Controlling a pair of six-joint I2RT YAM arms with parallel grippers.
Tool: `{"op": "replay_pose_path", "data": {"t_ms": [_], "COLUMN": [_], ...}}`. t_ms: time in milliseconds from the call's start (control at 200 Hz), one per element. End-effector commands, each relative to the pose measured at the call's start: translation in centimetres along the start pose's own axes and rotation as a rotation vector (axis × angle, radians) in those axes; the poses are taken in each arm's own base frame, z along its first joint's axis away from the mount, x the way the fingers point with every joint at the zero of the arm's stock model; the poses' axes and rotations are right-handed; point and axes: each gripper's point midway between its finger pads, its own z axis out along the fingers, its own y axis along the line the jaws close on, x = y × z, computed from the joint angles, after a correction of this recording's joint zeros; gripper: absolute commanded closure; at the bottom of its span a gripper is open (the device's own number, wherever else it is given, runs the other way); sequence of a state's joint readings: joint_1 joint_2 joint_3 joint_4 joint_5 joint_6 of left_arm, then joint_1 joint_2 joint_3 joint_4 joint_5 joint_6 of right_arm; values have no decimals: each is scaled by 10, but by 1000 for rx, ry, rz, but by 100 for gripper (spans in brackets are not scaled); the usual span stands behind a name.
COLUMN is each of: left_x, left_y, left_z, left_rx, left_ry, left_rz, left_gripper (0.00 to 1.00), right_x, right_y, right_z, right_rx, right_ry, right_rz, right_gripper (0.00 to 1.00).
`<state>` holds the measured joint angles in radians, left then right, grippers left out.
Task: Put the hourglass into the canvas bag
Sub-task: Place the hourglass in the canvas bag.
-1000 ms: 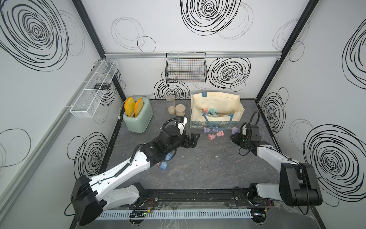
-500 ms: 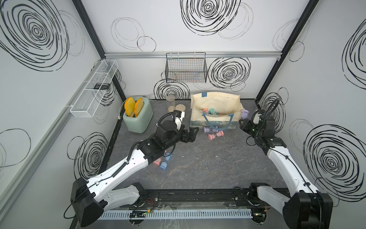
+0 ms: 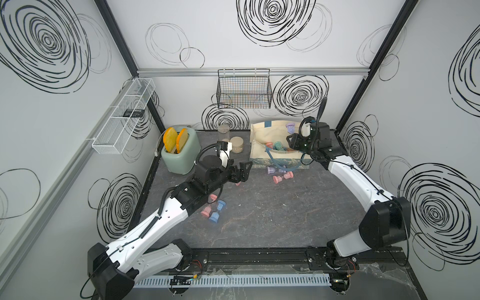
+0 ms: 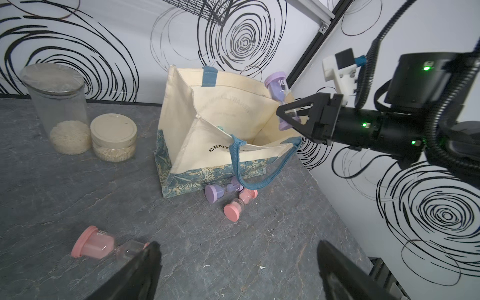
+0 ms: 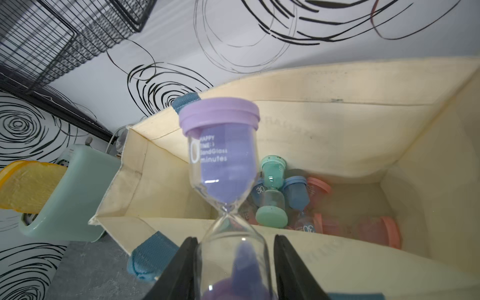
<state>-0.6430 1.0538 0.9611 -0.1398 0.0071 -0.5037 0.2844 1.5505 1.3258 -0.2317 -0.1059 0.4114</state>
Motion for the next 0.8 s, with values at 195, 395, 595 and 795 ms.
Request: {"op": "replay_pose_path", "data": {"t_ms": [195,395,595,795], "left_x": [14,18,21,19], "left_y": [18,22,23,22], "left_z": [-1,-2,0,1], "left_rx": [-21,-28,-26,-22], "left_ry": [28,33,39,38], "left_rz": [-11,-13,-23,-28], "left_gripper": [4,4,4,4], "right_x": [15,41,60,59], "right_y": [0,-14,-30,-37], "right_z": [59,88,100,98], "right_rx": [60,100,153,193], "right_ry": [95,170,225,229], "right_rz": [-100,-100,-98,-100], "right_gripper": [66,64,60,49]}}
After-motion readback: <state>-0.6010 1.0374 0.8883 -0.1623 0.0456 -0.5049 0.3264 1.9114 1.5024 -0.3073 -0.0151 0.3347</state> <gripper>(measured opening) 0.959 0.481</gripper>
